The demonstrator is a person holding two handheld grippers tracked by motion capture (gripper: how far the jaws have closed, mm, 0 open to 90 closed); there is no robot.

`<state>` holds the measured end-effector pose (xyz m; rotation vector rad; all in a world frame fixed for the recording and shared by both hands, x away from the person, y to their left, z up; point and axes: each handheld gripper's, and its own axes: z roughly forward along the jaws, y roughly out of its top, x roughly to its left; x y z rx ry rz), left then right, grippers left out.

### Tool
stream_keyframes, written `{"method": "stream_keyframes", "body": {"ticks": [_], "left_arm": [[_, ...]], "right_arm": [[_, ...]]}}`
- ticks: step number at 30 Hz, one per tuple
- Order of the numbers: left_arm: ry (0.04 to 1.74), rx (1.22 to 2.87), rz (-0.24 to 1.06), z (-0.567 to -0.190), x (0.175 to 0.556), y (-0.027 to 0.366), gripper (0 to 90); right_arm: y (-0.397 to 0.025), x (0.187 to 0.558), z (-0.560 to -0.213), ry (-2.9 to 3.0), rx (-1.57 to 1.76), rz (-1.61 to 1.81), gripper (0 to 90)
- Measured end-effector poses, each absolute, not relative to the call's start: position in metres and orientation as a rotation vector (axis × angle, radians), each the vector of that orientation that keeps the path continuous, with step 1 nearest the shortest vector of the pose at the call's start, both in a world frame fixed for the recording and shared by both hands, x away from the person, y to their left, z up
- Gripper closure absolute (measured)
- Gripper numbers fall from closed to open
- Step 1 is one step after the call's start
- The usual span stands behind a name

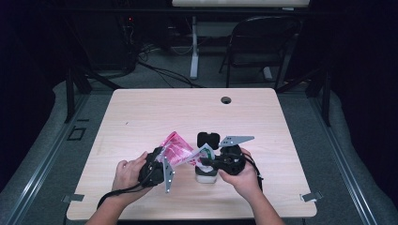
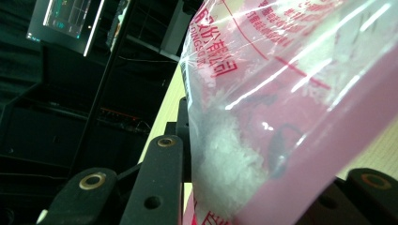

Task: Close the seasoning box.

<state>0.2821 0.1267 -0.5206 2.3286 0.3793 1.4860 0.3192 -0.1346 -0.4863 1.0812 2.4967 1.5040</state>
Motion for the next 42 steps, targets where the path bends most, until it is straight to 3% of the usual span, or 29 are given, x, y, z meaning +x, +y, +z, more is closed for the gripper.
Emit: {"method": "stream_keyframes", "body": {"ticks": [26,42], "left_arm": [[0.461,2.344,1.286,-0.551,0.274,0.128,78.5],[0.570,2.330,1.042,-0.565,0.278,0.130,72.7]], "right_arm": [[-0.127,0.317,-0.482,2.458,1.059,1.540,89.9],[-0.118,0.315,-0.482,2.468,1.024,1.532,89.8]]}}
